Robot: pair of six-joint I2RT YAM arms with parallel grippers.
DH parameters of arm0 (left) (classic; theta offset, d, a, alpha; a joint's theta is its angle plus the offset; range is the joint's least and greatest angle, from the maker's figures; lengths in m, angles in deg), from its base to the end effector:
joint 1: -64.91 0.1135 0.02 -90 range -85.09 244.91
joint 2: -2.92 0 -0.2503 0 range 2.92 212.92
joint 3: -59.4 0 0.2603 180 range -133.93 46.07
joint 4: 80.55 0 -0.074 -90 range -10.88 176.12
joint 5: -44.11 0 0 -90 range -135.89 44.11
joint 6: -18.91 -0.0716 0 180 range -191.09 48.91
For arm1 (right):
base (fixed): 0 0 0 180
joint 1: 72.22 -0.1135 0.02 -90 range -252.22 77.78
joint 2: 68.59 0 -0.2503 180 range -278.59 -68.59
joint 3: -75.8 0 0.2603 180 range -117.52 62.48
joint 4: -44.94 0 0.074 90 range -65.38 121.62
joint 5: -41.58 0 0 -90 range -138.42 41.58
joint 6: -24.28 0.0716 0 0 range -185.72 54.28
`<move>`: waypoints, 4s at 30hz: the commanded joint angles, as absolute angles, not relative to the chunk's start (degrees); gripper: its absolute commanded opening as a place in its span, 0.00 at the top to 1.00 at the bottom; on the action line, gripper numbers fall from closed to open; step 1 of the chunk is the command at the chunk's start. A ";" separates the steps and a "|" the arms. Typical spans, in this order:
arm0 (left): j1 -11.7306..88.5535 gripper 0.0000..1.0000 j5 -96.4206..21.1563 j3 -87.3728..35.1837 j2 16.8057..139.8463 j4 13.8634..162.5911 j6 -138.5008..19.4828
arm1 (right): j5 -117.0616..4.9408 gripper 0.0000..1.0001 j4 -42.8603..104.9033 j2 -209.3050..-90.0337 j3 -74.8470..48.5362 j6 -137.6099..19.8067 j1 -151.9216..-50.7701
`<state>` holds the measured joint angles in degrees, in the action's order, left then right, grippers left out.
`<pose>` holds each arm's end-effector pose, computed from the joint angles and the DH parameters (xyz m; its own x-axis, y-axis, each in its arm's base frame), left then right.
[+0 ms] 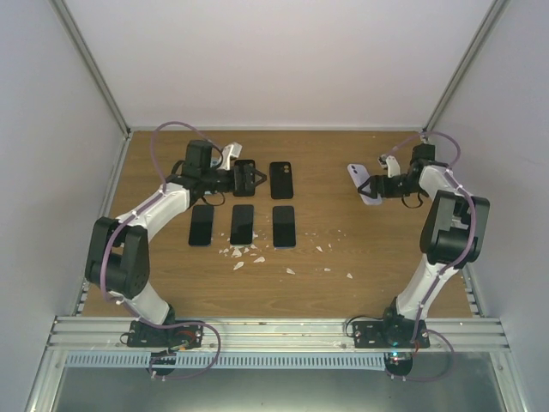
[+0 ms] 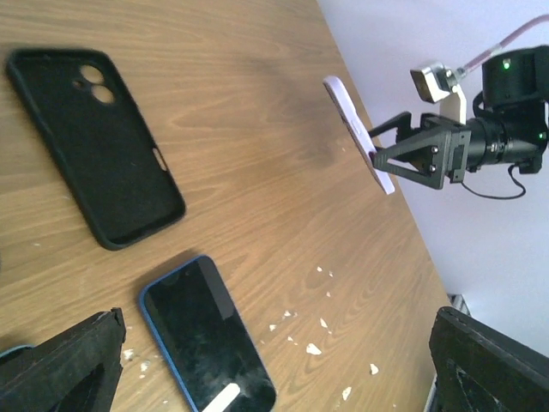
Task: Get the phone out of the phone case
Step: Pick up the phone at the center of the board.
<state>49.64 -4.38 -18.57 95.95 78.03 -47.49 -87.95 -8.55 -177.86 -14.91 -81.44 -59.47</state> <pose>0.3610 -0.1478 0.2199 -0.8104 -0.0895 -0.5791 0.4222 0.5961 -0.6830 0.3897 -0.0414 0.1440 -0.8874 -0.0134 -0.4607 -0.2717 0.8227 0.4994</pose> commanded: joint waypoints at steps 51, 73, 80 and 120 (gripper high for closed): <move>39.62 0.08 4.73 -14.05 80.48 58.60 -169.33 | -116.11 0.37 -34.54 -168.82 -16.57 -105.50 -93.17; 39.16 0.96 9.11 -20.26 79.85 48.82 -158.41 | -120.09 0.36 -44.41 -169.75 -18.78 -115.61 -95.83; 39.21 1.00 10.79 -23.79 80.53 37.97 -159.30 | -118.55 0.11 -44.32 -169.38 -21.00 -115.90 -95.31; 50.77 1.00 34.82 -33.21 91.31 66.08 -71.08 | -115.41 0.27 1.96 -148.15 -15.15 -73.80 -78.59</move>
<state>50.54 26.07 -40.66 98.97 37.31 -101.07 -112.03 -11.23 -150.91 -17.51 -84.98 -79.90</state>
